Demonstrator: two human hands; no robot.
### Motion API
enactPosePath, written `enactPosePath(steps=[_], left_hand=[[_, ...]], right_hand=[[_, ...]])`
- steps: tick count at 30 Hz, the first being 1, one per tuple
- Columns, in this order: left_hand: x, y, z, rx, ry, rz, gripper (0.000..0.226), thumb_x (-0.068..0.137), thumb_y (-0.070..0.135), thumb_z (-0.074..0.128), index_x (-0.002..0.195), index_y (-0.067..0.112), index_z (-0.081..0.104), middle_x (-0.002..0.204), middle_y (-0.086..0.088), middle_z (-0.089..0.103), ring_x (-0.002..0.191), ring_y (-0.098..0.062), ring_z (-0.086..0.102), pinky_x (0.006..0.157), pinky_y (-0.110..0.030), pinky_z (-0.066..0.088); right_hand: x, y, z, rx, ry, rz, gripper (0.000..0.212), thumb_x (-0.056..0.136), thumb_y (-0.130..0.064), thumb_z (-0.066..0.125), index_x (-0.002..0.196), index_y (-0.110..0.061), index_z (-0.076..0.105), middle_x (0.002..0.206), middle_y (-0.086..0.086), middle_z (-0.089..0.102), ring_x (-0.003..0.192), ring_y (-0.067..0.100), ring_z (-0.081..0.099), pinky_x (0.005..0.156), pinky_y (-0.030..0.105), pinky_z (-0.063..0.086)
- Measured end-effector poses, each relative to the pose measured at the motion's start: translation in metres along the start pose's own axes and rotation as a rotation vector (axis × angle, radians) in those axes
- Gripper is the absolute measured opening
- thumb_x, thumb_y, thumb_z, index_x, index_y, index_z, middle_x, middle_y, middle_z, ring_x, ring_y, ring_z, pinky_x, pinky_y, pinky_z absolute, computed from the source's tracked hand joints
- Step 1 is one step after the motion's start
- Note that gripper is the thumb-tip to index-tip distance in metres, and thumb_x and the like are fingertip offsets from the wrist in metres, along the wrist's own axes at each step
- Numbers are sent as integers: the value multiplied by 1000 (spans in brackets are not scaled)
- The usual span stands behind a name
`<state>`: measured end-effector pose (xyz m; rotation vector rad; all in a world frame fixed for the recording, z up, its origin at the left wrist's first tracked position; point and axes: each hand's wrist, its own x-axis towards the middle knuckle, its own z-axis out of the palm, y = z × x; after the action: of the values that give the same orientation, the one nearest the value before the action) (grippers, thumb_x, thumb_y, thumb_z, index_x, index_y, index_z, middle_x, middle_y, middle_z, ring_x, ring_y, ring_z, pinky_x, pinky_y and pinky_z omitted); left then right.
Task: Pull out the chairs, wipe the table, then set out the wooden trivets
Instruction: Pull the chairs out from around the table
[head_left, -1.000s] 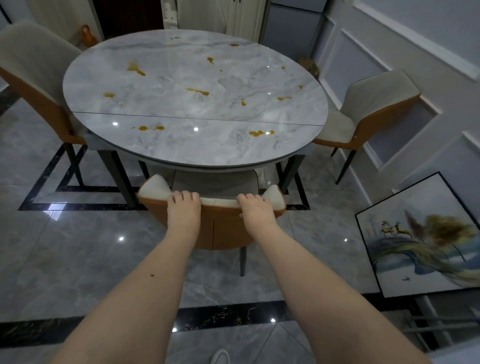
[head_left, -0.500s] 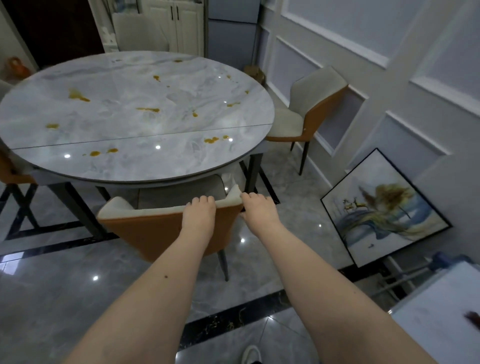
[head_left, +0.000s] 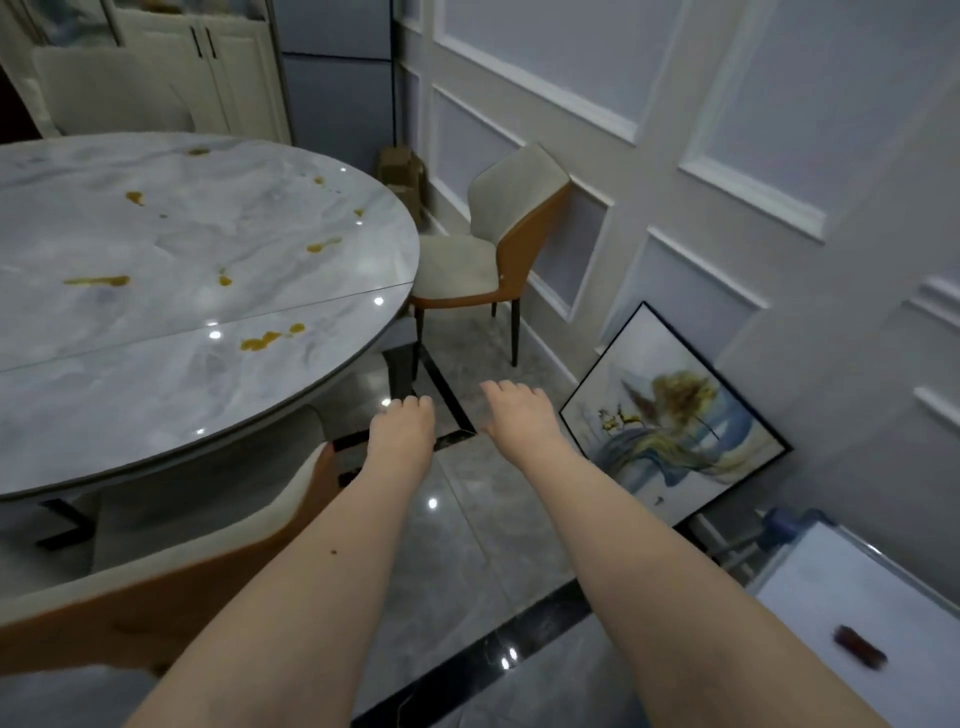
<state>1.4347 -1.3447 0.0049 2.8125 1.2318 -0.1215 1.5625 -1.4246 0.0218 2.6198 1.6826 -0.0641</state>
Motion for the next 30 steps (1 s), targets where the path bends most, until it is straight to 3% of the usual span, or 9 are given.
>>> enactPosePath(steps=[13, 22, 30], left_hand=[[198, 87, -23, -61, 49, 68, 32, 93, 25, 55, 119, 11, 43, 124, -7, 52, 115, -25, 49, 85, -33, 44], [403, 104, -67, -113, 80, 128, 38, 95, 32, 52, 124, 11, 42, 128, -9, 49, 119, -26, 47, 89, -35, 43], [551, 137, -86, -166, 48, 132, 32, 94, 32, 54, 117, 12, 44, 122, -7, 53, 113, -24, 52, 86, -35, 45]], right_hand=[[150, 136, -20, -19, -42, 48, 47, 96, -22, 51, 140, -14, 35, 137, 9, 47, 125, 28, 44, 101, 38, 33], [333, 213, -49, -4, -22, 120, 54, 94, -27, 54, 142, -14, 33, 139, 9, 46, 127, 28, 44, 102, 39, 34], [464, 286, -60, -7, -28, 138, 45, 96, -26, 51, 138, -15, 38, 135, 8, 50, 124, 27, 47, 101, 37, 35]])
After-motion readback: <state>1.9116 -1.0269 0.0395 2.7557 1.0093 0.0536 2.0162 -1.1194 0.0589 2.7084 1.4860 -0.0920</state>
